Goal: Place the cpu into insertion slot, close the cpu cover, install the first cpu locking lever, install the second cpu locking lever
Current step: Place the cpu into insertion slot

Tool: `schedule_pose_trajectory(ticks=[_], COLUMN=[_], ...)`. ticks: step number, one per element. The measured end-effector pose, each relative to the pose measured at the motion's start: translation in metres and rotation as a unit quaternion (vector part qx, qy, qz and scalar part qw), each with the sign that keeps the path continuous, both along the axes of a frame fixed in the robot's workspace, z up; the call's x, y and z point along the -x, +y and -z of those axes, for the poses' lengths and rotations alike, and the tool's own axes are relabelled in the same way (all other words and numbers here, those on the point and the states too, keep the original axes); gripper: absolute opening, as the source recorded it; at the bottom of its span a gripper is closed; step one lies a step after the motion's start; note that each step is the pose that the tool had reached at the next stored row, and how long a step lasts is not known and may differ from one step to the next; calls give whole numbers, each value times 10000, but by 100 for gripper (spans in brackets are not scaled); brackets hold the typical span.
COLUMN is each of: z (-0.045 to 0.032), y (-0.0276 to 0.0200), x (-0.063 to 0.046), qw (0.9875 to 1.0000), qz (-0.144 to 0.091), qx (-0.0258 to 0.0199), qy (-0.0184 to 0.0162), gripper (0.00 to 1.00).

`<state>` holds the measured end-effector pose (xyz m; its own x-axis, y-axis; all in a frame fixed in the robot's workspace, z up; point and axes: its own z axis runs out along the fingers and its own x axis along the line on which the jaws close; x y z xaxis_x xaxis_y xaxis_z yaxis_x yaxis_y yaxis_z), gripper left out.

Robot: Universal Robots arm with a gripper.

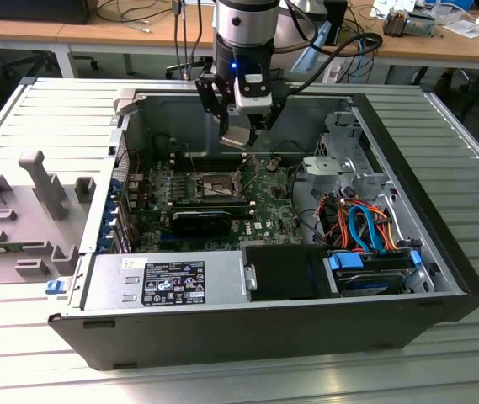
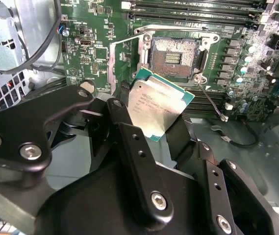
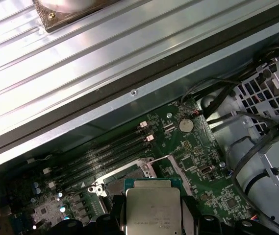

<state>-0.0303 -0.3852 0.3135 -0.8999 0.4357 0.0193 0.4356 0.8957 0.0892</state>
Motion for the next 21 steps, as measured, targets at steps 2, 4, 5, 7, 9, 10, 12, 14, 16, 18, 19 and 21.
schedule_pose_trajectory(ticks=[2,4,5,7,9,10,12,14,16,18,19,21], z=[0,0,0,1,1,1,1,1,1,1,1,2], y=[0,0,0,0,0,0,0,0,0,0,0,0], x=[0,0,0,0,0,0,0,0,0,0,0,0], qw=[10000,10000,9999,9999,9998,9998,9997,9996,9995,9993,9992,9991], qz=[37,70,105,160,192,220,248,294,330,366,389,418], qx=[0,0,0,0,0,0,0,0,0,0,0,0], qy=[0,0,0,0,0,0,0,0,0,0,0,0], gripper=[55,55,55,55,55,55,55,55,55,55,55,55])
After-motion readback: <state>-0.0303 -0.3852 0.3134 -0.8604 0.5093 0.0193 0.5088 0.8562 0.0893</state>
